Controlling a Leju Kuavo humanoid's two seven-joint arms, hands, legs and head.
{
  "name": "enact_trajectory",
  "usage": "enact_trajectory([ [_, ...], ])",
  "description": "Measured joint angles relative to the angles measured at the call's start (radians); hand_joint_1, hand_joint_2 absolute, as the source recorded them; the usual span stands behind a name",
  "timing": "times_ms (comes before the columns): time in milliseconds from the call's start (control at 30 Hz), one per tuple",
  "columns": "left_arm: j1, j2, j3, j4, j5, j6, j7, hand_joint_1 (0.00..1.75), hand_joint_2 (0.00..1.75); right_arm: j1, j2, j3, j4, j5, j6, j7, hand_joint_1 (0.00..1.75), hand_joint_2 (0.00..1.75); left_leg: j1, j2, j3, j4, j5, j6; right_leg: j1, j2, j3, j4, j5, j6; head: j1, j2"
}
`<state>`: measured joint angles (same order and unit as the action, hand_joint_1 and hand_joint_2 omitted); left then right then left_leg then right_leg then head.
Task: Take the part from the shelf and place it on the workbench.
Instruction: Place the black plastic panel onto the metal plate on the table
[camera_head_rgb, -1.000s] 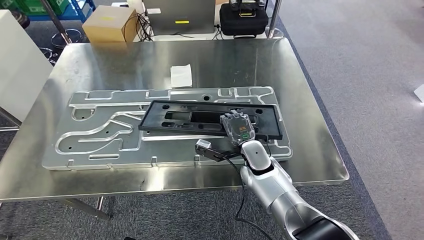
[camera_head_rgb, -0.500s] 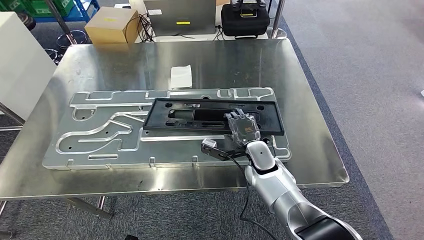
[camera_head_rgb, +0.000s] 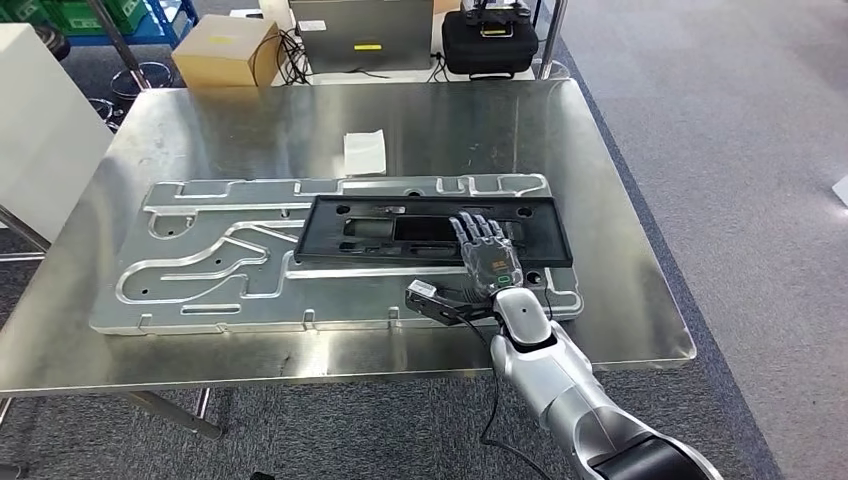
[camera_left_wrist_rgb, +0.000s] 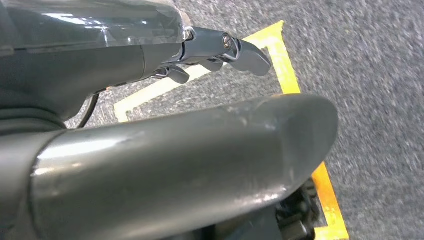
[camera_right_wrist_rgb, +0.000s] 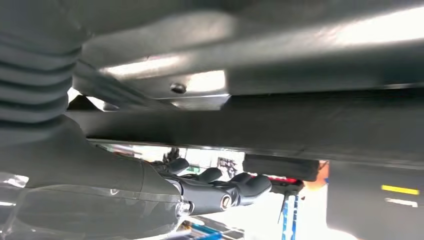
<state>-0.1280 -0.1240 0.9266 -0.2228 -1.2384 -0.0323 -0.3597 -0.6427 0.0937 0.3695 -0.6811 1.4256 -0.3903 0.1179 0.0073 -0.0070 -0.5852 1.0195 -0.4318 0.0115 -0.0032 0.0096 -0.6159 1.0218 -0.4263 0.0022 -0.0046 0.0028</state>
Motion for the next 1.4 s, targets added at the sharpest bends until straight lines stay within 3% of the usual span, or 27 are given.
enact_trajectory([
  [67, -0.001, 0.0, 0.0, 0.0, 0.0, 0.0, 0.0, 0.0, 0.0, 0.001, -0.001, -0.002, 0.003, 0.0, 0.0, 0.0, 0.0, 0.0, 0.005, 0.003, -0.009, -0.011, 0.017, 0.014, -0.001, 0.0, -0.02, 0.048, -0.049, 0.011, 0.004, 0.0],
  [133, -0.002, 0.0, 0.0, 0.0, 0.002, -0.001, 0.0, 0.0, 0.0, 0.004, -0.001, -0.004, 0.006, 0.0, 0.0, -0.001, 0.0, 0.0, 0.005, 0.005, -0.026, -0.014, 0.032, 0.021, -0.004, -0.002, -0.062, 0.169, -0.138, 0.021, 0.007, 0.0],
  [200, -0.002, 0.0, 0.0, 0.0, 0.002, -0.001, 0.0, 0.0, 0.0, 0.009, -0.002, -0.005, 0.009, 0.0, 0.0, -0.002, 0.0, 0.0, 0.004, 0.005, -0.048, -0.011, 0.046, 0.021, -0.007, -0.003, -0.085, 0.267, -0.184, 0.026, 0.008, 0.0],
  [233, -0.002, 0.0, 0.001, 0.0, 0.003, -0.002, 0.0, 0.0, 0.0, 0.012, -0.002, -0.005, 0.011, 0.0, 0.0, -0.003, 0.0, 0.0, 0.003, 0.005, -0.059, -0.01, 0.053, 0.019, -0.008, -0.004, -0.072, 0.267, -0.179, 0.027, 0.008, 0.0],
  [267, -0.002, 0.0, 0.001, 0.0, 0.003, -0.002, 0.0, 0.0, 0.0, 0.013, -0.002, -0.005, 0.012, 0.001, 0.0, -0.003, 0.0, 0.0, 0.003, 0.005, -0.069, -0.008, 0.06, 0.018, -0.009, -0.004, -0.038, 0.227, -0.156, 0.025, 0.008, 0.0],
  [367, -0.002, -0.002, 0.001, 0.0, 0.003, -0.005, 0.0, 0.0, 0.0, 0.01, -0.002, -0.005, 0.012, 0.002, 0.0, -0.004, 0.0, 0.0, 0.002, 0.003, -0.09, -0.003, 0.08, 0.007, -0.005, -0.004, 0.1, 0.025, -0.106, 0.014, 0.007, 0.0],
  [400, -0.002, -0.002, 0.001, 0.0, 0.003, -0.006, 0.0, 0.0, 0.0, 0.01, -0.002, -0.005, 0.012, 0.003, 0.0, -0.004, 0.0, 0.0, 0.002, 0.002, -0.091, -0.004, 0.088, 0.001, -0.002, -0.004, 0.12, -0.011, -0.103, 0.01, 0.009, 0.0],
  [500, 0.0, -0.003, 0.001, 0.0, 0.003, -0.007, 0.0, 0.0, 0.0, 0.01, -0.001, -0.005, 0.013, 0.003, 0.0, -0.004, 0.0, 0.0, 0.004, 0.001, -0.095, -0.012, 0.107, -0.019, 0.002, -0.004, 0.11, -0.024, -0.083, -0.007, 0.014, 0.0],
  [533, 0.001, -0.003, 0.001, 0.0, 0.003, -0.007, 0.0, 0.0, 0.0, 0.01, -0.001, -0.005, 0.013, 0.003, 0.0, -0.004, 0.0, 0.0, 0.004, 0.001, -0.102, -0.003, 0.09, -0.025, 0.0, -0.006, 0.102, -0.028, -0.071, -0.017, 0.013, 0.0],
  [567, 0.001, -0.003, 0.001, 0.0, 0.004, -0.008, 0.0, 0.0, 0.0, 0.01, 0.0, -0.005, 0.014, 0.004, 0.0, -0.004, 0.0, 0.0, 0.005, 0.001, -0.113, 0.023, 0.055, -0.03, -0.003, -0.008, 0.091, -0.032, -0.057, -0.025, 0.011, 0.0],
  [633, 0.001, -0.003, 0.001, 0.0, 0.006, -0.01, 0.0, 0.0, 0.0, 0.011, 0.002, -0.005, 0.015, 0.007, 0.0, -0.004, 0.0, 0.0, 0.007, 0.002, -0.146, 0.138, -0.054, -0.037, -0.005, -0.01, 0.063, -0.033, -0.032, -0.034, 0.008, 0.0],
  [667, 0.001, -0.003, 0.002, 0.0, 0.008, -0.011, 0.0, 0.0, 0.0, 0.012, 0.002, -0.005, 0.016, 0.01, 0.0, -0.003, 0.0, 0.0, 0.007, 0.002, -0.159, 0.206, -0.095, -0.041, -0.004, -0.011, 0.047, -0.032, -0.02, -0.035, 0.008, 0.0],
  [700, 0.001, -0.003, 0.002, 0.0, 0.008, -0.011, 0.0, 0.0, 0.0, 0.013, 0.002, -0.005, 0.018, 0.013, 0.0, -0.003, 0.0, 0.0, 0.007, 0.002, -0.163, 0.262, -0.114, -0.043, -0.004, -0.011, 0.03, -0.029, -0.009, -0.034, 0.008, 0.0],
  [767, 0.001, -0.003, 0.002, 0.0, 0.01, -0.011, 0.001, 0.0, 0.0, 0.016, 0.002, -0.005, 0.022, 0.019, -0.001, -0.003, 0.0, 0.0, 0.007, 0.002, -0.125, 0.278, -0.085, -0.045, -0.003, -0.012, -0.005, -0.022, 0.012, -0.031, 0.008, 0.0],
  [833, -0.001, -0.003, 0.002, 0.0, 0.01, -0.011, 0.001, 0.0, 0.0, 0.017, 0.004, -0.005, 0.025, 0.026, -0.002, -0.001, 0.0, 0.0, 0.006, 0.002, -0.022, 0.165, -0.053, -0.041, -0.002, -0.012, -0.036, -0.009, 0.028, -0.024, 0.007, 0.0],
  [900, -0.004, -0.004, 0.002, 0.0, 0.01, -0.011, 0.001, 0.0, 0.0, 0.016, 0.006, -0.005, 0.026, 0.032, -0.002, 0.002, 0.0, 0.0, 0.003, 0.0, 0.067, 0.036, -0.073, -0.03, -0.001, -0.012, -0.051, 0.002, 0.041, -0.013, 0.008, 0.0],
  [933, -0.005, -0.004, 0.002, 0.0, 0.01, -0.01, 0.001, 0.0, 0.0, 0.016, 0.007, -0.005, 0.027, 0.035, -0.002, 0.003, 0.0, 0.0, 0.0, -0.001, 0.085, 0.004, -0.086, -0.023, -0.001, -0.012, -0.054, 0.003, 0.048, -0.007, 0.007, 0.0],
  [1000, -0.004, -0.005, 0.002, 0.0, 0.01, -0.01, 0.001, 0.0, 0.0, 0.017, 0.009, -0.004, 0.029, 0.038, -0.002, 0.004, 0.0, 0.0, -0.001, 0.001, 0.08, -0.004, -0.077, -0.009, -0.002, -0.011, -0.055, 0.001, 0.062, 0.005, 0.006, 0.0],
  [1033, -0.005, -0.005, 0.002, 0.0, 0.01, -0.01, 0.002, 0.0, 0.0, 0.017, 0.01, -0.004, 0.031, 0.039, -0.002, 0.004, 0.0, 0.0, 0.0, 0.003, 0.074, -0.007, -0.067, 0.0, -0.003, -0.01, -0.061, 0.006, 0.053, 0.011, 0.005, 0.0],
  [1100, -0.006, -0.007, 0.002, 0.0, 0.011, -0.01, 0.002, 0.0, 0.0, 0.017, 0.009, -0.004, 0.035, 0.043, -0.002, 0.006, 0.0, 0.0, 0.004, 0.007, 0.052, -0.012, -0.04, 0.017, -0.005, -0.009, -0.085, 0.06, -0.015, 0.02, 0.009, 0.0],
  [1167, -0.007, -0.008, 0.002, 0.0, 0.011, -0.01, 0.003, 0.0, 0.0, 0.017, 0.009, -0.004, 0.039, 0.047, -0.003, 0.007, 0.0, 0.0, 0.003, 0.008, 0.022, -0.011, -0.016, 0.023, -0.008, -0.01, -0.119, 0.179, -0.112, 0.026, 0.013, 0.0],
  [1200, -0.007, -0.008, 0.002, 0.0, 0.012, -0.01, 0.003, 0.0, 0.0, 0.018, 0.009, -0.004, 0.042, 0.05, -0.004, 0.007, 0.0, 0.0, 0.002, 0.009, 0.005, -0.009, -0.004, 0.022, -0.009, -0.01, -0.13, 0.239, -0.137, 0.028, 0.013, 0.0],
  [1233, -0.006, -0.008, 0.002, 0.0, 0.012, -0.01, 0.003, 0.0, 0.0, 0.019, 0.009, -0.004, 0.044, 0.052, -0.004, 0.007, 0.0, 0.0, 0.002, 0.009, -0.012, -0.007, 0.007, 0.022, -0.009, -0.01, -0.128, 0.278, -0.14, 0.03, 0.013, 0.0],
  [1267, -0.006, -0.009, 0.002, 0.0, 0.012, -0.01, 0.003, 0.0, 0.0, 0.02, 0.009, -0.004, 0.046, 0.053, -0.005, 0.007, 0.0, 0.0, 0.002, 0.009, -0.029, -0.004, 0.018, 0.02, -0.01, -0.01, -0.111, 0.285, -0.123, 0.029, 0.013, 0.0],
  [1300, -0.006, -0.01, 0.002, 0.0, 0.012, -0.01, 0.003, 0.0, 0.0, 0.02, 0.01, -0.003, 0.047, 0.054, -0.005, 0.007, 0.0, 0.0, 0.001, 0.009, -0.044, -0.002, 0.028, 0.018, -0.01, -0.01, -0.074, 0.252, -0.096, 0.026, 0.013, 0.0],
  [1333, -0.006, -0.011, 0.002, 0.0, 0.012, -0.01, 0.003, 0.0, 0.0, 0.019, 0.01, -0.003, 0.047, 0.054, -0.005, 0.007, 0.0, 0.0, 0.001, 0.009, -0.056, 0.0, 0.038, 0.015, -0.009, -0.009, -0.021, 0.191, -0.077, 0.02, 0.013, 0.0],
  [1400, -0.007, -0.015, 0.002, 0.0, 0.012, -0.009, 0.003, 0.0, 0.0, 0.015, 0.012, -0.003, 0.047, 0.054, -0.007, 0.007, 0.0, 0.0, -0.002, 0.009, -0.07, 0.001, 0.056, 0.006, -0.003, -0.01, 0.084, 0.045, -0.084, 0.01, 0.012, 0.0],
])
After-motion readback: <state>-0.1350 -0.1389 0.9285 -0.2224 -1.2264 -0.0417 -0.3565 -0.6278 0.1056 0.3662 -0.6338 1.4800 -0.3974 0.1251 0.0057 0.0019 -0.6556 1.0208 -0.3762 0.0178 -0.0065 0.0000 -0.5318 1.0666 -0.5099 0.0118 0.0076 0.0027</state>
